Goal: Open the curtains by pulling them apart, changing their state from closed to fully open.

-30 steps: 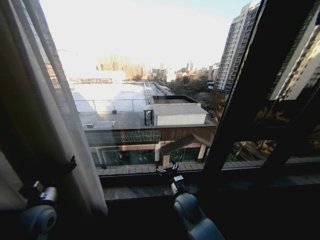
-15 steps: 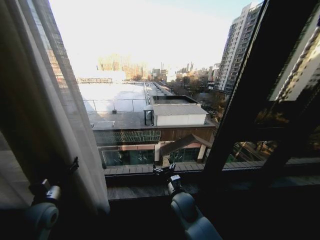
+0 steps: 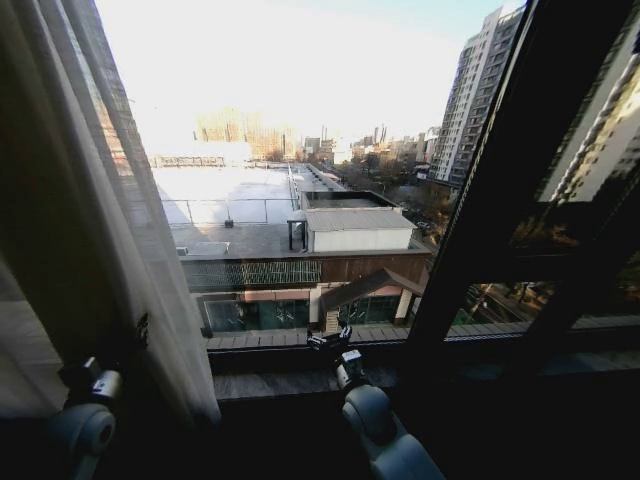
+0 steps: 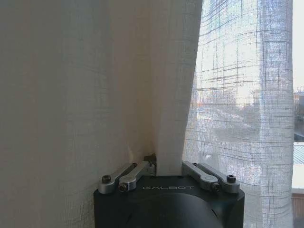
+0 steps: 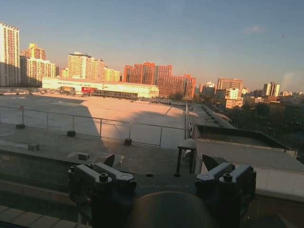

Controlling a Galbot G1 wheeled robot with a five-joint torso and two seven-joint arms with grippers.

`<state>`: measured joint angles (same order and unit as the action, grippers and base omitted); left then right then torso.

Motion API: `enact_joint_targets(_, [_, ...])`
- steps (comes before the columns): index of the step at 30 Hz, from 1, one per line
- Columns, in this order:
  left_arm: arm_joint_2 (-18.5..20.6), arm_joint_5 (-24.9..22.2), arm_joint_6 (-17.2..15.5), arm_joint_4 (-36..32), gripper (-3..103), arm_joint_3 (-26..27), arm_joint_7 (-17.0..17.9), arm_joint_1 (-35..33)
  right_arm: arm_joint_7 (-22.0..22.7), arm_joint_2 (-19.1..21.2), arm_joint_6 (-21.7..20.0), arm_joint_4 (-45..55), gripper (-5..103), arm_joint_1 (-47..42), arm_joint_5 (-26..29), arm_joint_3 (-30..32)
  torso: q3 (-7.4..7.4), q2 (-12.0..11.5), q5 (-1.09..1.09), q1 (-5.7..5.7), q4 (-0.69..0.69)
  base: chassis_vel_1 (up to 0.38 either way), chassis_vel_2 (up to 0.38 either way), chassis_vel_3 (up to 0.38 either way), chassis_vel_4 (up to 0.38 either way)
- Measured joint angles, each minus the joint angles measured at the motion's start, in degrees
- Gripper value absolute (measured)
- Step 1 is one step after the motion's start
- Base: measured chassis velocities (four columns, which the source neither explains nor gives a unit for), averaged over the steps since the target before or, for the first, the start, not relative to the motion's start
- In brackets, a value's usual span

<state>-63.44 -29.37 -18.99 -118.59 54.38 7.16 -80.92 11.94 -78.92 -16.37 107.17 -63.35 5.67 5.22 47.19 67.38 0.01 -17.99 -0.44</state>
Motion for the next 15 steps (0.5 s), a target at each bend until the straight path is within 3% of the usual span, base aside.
enact_joint_targets(1, [0.00, 0.00, 0.00, 0.00, 17, 0.00, 0.00, 0.00, 0.00, 0.00, 0.00, 0.00, 100, 0.00, 0.00, 0.00, 0.00, 0.00, 0.00, 0.00, 0.00, 0.000, 0.000, 0.000, 0.000])
enact_joint_targets(4, [-0.05, 0.00, -0.59, 0.87, 2, 0.47, 2.18, 1.83, -0.01, 0.10, 0.03, 0.00, 100, 0.00, -0.01, -0.07, 0.00, 0.00, 0.00, 0.00, 0.00, 0.000, 0.000, 0.000, 0.000])
enact_joint_targets(6, [-0.07, 0.04, -3.18, 2.06, 0, 0.47, 10.08, 4.71, -0.03, 0.36, 0.04, -0.06, 100, 0.13, -0.01, -0.35, 0.00, 0.00, 0.00, 0.00, 0.00, 0.000, 0.000, 0.000, 0.000])
enact_joint_targets(7, [-0.07, 0.04, -3.18, 2.06, 0, 0.47, 10.08, 4.71, -0.03, 0.36, 0.04, -0.06, 100, 0.13, -0.01, -0.35, 0.00, 0.00, 0.00, 0.00, 0.00, 0.000, 0.000, 0.000, 0.000])
enact_joint_targets(9, [-0.14, 0.26, -5.13, 3.32, 0, 0.43, 16.55, 6.90, -0.06, 0.57, 0.06, -0.19, 100, 0.31, -0.02, -0.64, 0.00, 0.00, 0.00, 0.00, 0.00, 0.000, 0.000, 0.000, 0.000])
enact_joint_targets(10, [-0.29, 0.39, -6.38, 4.72, 0, 0.56, 22.16, 8.76, -0.09, 0.74, 0.07, -0.32, 100, 0.46, -0.02, -0.94, 0.00, 0.00, 0.00, 0.00, -0.01, 0.000, 0.000, 0.000, 0.000])
enact_joint_targets(11, [-0.45, 0.44, -6.85, 5.71, 0, 0.87, 25.29, 9.83, -0.09, 0.83, 0.07, -0.40, 100, 0.58, -0.01, -1.10, 0.00, 0.00, 0.00, 0.00, -0.02, 0.000, 0.000, 0.000, 0.000])
enact_joint_targets(12, [-0.45, 0.44, -6.85, 5.71, 0, 0.87, 25.29, 9.83, -0.09, 0.83, 0.07, -0.40, 100, 0.58, -0.01, -1.10, 0.00, 0.00, 0.00, 0.00, -0.02, 0.000, 0.000, 0.000, 0.000])
enact_joint_targets(15, [-0.73, 0.74, -7.02, 10.66, 0, 3.73, 34.93, 13.38, -0.12, 1.28, 0.09, -0.77, 100, 1.19, 0.07, -1.76, 0.00, 0.00, 0.01, 0.00, -0.02, 0.000, 0.000, 0.000, 0.000])
